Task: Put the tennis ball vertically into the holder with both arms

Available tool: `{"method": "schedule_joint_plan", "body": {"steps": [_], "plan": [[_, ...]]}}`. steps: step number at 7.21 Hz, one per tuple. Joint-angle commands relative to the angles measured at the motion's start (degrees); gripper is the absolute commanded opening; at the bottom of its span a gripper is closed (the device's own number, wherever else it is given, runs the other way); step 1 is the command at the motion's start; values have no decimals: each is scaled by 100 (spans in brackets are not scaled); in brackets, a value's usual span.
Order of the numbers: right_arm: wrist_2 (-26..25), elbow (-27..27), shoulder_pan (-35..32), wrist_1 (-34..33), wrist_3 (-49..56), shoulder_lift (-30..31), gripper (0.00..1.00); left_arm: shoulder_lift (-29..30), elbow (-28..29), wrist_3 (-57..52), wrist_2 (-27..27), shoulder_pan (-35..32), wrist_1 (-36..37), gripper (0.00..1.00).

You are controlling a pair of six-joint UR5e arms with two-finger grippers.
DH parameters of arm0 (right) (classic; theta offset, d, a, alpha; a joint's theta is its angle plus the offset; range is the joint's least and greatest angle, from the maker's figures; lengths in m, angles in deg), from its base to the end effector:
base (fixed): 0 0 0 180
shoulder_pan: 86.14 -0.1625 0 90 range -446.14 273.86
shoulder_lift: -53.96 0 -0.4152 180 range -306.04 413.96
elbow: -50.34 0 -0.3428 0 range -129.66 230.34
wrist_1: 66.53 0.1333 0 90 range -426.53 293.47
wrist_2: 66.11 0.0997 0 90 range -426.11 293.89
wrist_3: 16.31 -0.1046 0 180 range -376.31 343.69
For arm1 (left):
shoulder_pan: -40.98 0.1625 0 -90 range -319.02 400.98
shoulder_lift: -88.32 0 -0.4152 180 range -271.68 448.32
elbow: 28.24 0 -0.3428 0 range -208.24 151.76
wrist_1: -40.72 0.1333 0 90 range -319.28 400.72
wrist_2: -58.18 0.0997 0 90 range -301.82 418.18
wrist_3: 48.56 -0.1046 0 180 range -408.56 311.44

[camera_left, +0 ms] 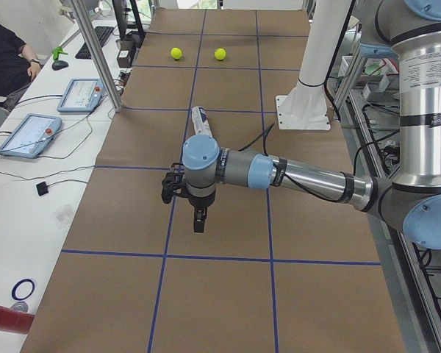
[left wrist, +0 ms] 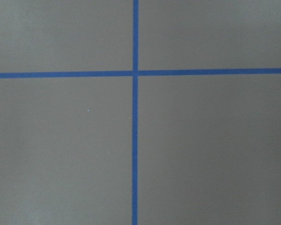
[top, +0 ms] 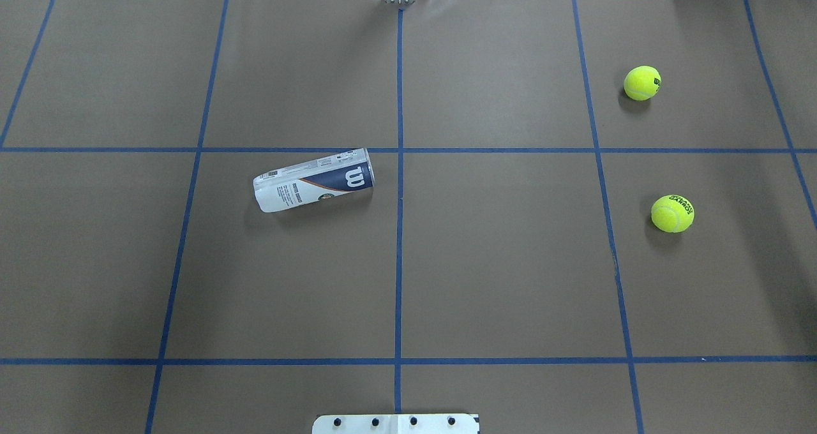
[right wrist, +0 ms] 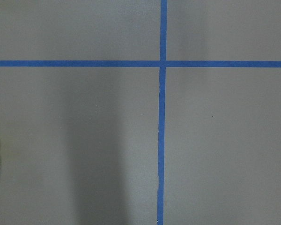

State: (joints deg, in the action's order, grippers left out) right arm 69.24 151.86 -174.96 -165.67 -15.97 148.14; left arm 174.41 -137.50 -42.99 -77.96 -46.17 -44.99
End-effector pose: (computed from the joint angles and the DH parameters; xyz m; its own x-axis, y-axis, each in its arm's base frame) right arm 0.0505 -0.4082 0.6094 0.7030 0.0019 0.7112 0.0248 0.9993 -0.0272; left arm -0.0372 -0.4164 0.5380 0.6867 0.0766 -0.7229 0.0179 0.9923 0.1222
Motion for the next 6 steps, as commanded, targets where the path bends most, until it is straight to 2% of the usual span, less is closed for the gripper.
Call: {"method": "schedule_joint_plan", "body": {"steps": [1, 3, 5, 6], "plan": [[9, 9, 6, 0, -8, -5, 100, 1352, 158, -29, -35, 529, 29, 100], [0, -26, 6, 0, -17, -31, 100, 1945, 2, -73, -26, 925, -23, 98], [9, -9, 6, 0, -17, -31, 100, 2578, 1, -482, 70, 1793, -33, 98], [9, -26, 6, -9, -17, -49, 100, 2945, 19, -930, 523, 2268, -6, 99]]}}
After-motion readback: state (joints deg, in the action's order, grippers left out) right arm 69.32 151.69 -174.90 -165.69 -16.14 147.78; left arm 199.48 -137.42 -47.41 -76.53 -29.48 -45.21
